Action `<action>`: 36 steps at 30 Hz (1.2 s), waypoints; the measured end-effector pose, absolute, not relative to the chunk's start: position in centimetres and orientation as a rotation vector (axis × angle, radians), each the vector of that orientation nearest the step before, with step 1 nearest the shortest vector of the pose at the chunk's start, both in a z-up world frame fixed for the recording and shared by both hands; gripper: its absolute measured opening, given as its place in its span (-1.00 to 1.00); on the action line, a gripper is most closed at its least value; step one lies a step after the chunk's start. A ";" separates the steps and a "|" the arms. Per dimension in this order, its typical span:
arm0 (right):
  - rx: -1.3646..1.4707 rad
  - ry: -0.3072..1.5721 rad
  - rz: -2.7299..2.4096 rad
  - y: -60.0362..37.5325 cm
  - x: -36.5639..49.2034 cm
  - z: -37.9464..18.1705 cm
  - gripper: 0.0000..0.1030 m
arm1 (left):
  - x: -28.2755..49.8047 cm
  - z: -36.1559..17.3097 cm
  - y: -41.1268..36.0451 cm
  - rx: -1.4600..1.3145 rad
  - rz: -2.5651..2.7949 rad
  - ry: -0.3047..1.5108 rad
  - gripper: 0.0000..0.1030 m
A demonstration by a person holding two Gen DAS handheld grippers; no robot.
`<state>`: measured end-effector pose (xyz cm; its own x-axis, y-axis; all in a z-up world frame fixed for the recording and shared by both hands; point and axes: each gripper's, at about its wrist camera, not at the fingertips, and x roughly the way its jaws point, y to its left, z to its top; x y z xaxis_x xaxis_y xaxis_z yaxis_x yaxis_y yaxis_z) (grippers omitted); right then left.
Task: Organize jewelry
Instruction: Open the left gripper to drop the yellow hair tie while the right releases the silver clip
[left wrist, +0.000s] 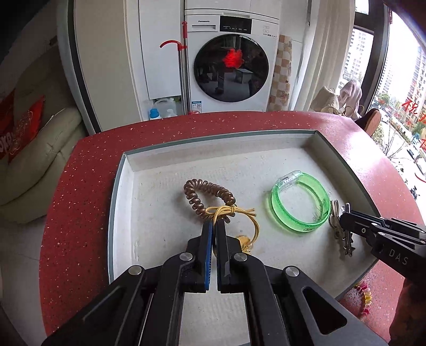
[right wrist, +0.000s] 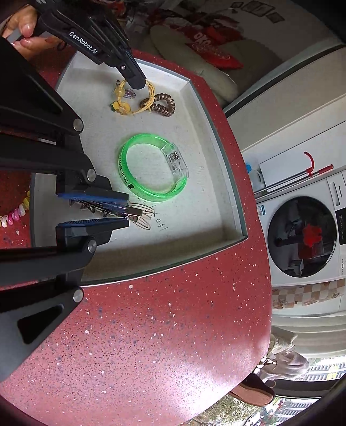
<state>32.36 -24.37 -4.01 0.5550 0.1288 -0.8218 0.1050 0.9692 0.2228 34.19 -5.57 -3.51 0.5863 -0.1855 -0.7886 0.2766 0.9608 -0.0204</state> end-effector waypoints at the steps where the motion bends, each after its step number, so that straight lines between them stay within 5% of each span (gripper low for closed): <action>1: 0.238 0.990 0.012 -24.1 32.4 -4.1 -0.76 | 34.3 -3.8 -5.6 0.114 -0.259 0.908 -0.60; 8: 0.228 0.983 0.008 -24.0 32.0 -3.9 -0.72 | 34.4 -4.9 -5.3 0.123 -0.219 0.926 -0.60; 10: 0.222 0.991 0.012 -23.8 31.9 -3.8 -0.56 | 34.3 -4.9 -5.3 0.130 -0.212 0.926 -0.60; 12: 0.242 0.987 0.031 -23.8 31.8 -3.7 -0.14 | 34.3 -4.8 -5.3 0.127 -0.208 0.931 -0.60; 14: 0.256 0.982 0.042 -23.8 31.5 -3.4 -0.04 | 34.3 -4.7 -5.1 0.113 -0.206 0.935 -0.60; 36: 0.309 0.910 0.086 -23.3 29.0 -0.5 0.12 | 32.3 -2.5 -5.1 0.130 -0.196 0.874 -0.60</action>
